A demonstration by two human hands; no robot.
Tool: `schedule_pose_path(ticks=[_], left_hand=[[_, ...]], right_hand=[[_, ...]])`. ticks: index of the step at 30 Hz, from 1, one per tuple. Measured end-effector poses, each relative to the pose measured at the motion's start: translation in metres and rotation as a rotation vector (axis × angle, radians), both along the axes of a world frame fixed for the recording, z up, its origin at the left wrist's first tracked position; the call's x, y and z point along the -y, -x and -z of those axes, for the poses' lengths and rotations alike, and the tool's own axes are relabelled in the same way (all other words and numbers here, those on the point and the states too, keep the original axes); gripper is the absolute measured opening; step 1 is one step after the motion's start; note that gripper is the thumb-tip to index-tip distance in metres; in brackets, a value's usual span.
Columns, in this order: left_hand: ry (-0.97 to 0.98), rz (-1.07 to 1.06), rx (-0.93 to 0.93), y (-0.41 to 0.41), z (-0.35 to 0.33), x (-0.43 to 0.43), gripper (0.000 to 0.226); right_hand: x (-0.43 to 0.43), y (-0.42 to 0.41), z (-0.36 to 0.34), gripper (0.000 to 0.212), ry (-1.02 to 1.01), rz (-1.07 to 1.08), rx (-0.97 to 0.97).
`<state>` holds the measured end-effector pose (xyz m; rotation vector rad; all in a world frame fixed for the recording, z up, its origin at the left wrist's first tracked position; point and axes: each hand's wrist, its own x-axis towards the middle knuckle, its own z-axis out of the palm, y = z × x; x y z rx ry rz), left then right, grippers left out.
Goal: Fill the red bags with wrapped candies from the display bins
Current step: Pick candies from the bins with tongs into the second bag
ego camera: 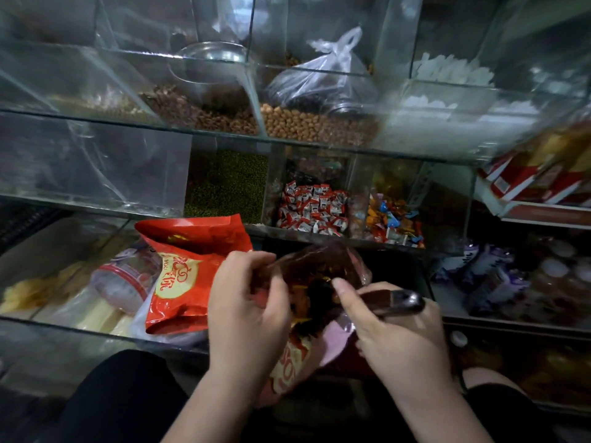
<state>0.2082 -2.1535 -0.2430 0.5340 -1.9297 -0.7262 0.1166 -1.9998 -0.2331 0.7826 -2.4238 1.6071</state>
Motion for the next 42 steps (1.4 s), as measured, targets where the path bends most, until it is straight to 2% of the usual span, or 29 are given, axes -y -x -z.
schedule_pose_path(ticks=[2, 4, 6, 9, 12, 15, 18, 20, 23, 26, 29, 33, 34, 37, 42], left_hand=[[-0.018, -0.055, 0.136, 0.001, 0.003, 0.001, 0.019], [-0.041, -0.136, 0.355, -0.001, 0.008, 0.015, 0.031], [-0.154, -0.064, 0.460, -0.006, 0.012, 0.033, 0.040], [-0.379, 0.078, 0.396, -0.005, 0.015, 0.035, 0.043], [-0.372, 0.129, 0.325, 0.001, 0.017, 0.022, 0.046], [-0.373, 0.132, 0.326, 0.005, 0.020, 0.025, 0.047], [-0.390, 0.142, 0.287, 0.006, 0.022, 0.032, 0.046], [-0.392, 0.148, 0.256, 0.006, 0.022, 0.030, 0.044], [-0.400, 0.137, 0.233, 0.006, 0.021, 0.029, 0.041], [-0.399, 0.123, 0.240, 0.002, 0.019, 0.033, 0.043], [-0.393, 0.118, 0.239, 0.001, 0.019, 0.035, 0.041], [-0.399, 0.133, 0.225, 0.005, 0.019, 0.031, 0.039], [-0.397, 0.138, 0.225, 0.007, 0.019, 0.030, 0.039], [-0.401, 0.141, 0.232, 0.007, 0.020, 0.028, 0.038], [-0.423, 0.116, 0.216, 0.006, 0.020, 0.033, 0.040]], right_hand=[[0.006, 0.002, 0.007, 0.041, 0.040, -0.027, -0.021], [0.008, 0.003, 0.014, 0.030, 0.080, -0.034, 0.077], [0.008, 0.000, 0.020, 0.020, 0.121, -0.061, 0.193], [0.013, -0.006, 0.025, 0.020, 0.175, -0.051, 0.177], [0.018, -0.011, 0.024, 0.017, 0.214, -0.075, 0.008], [0.017, -0.009, 0.028, 0.007, 0.123, -0.089, -0.249], [0.017, -0.005, 0.037, 0.004, 0.046, -0.122, -0.280], [0.018, -0.005, 0.039, 0.002, 0.087, -0.173, -0.201], [0.013, -0.005, 0.028, 0.007, 0.273, -0.164, 0.073], [-0.004, 0.003, 0.021, 0.008, 0.237, -0.094, 0.201], [-0.014, 0.011, 0.022, 0.010, 0.200, -0.053, 0.186], [0.000, 0.002, 0.027, 0.004, 0.049, -0.122, -0.134], [0.005, 0.000, 0.029, 0.006, 0.035, -0.158, -0.147], [0.010, 0.006, 0.027, 0.004, 0.089, -0.226, -0.009], [-0.008, 0.024, 0.018, 0.023, 0.083, -0.068, 0.270]])
